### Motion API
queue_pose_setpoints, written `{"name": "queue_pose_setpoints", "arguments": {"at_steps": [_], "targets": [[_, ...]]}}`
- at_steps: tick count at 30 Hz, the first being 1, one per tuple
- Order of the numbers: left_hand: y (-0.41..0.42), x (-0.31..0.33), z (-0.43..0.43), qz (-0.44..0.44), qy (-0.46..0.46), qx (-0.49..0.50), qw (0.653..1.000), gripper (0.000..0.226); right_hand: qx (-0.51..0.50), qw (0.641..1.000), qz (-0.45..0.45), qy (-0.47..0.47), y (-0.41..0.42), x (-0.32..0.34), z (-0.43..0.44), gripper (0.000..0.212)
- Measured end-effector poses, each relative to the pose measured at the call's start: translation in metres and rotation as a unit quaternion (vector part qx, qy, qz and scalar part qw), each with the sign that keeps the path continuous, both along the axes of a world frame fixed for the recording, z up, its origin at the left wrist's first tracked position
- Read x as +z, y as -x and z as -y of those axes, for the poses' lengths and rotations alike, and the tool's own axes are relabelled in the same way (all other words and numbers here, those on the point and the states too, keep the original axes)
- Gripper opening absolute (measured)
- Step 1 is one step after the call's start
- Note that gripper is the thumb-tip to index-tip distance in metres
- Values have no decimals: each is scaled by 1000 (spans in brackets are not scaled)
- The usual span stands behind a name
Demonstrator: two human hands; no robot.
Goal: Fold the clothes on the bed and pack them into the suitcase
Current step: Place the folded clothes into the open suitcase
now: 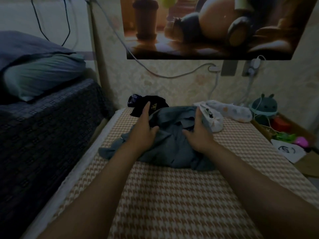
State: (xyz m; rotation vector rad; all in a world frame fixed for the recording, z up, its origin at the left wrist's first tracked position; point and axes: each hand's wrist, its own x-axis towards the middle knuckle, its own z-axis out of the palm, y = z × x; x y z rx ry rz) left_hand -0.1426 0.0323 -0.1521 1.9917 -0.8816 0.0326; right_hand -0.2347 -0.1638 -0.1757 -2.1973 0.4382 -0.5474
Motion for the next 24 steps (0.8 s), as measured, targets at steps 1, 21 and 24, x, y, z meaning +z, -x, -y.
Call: {"name": "queue_pose_setpoints", "arguments": {"at_steps": [1, 21, 24], "targets": [[-5, -7, -2, 40, -21, 17, 999, 77, 13, 999, -22, 30, -2, -6, -4, 88], [15, -72, -27, 140, -326, -76, 932, 22, 122, 858, -166, 471, 56, -30, -19, 36], [47, -51, -28, 77, -339, -109, 931, 26, 72, 873, -189, 445, 84, -10, -16, 19]]}}
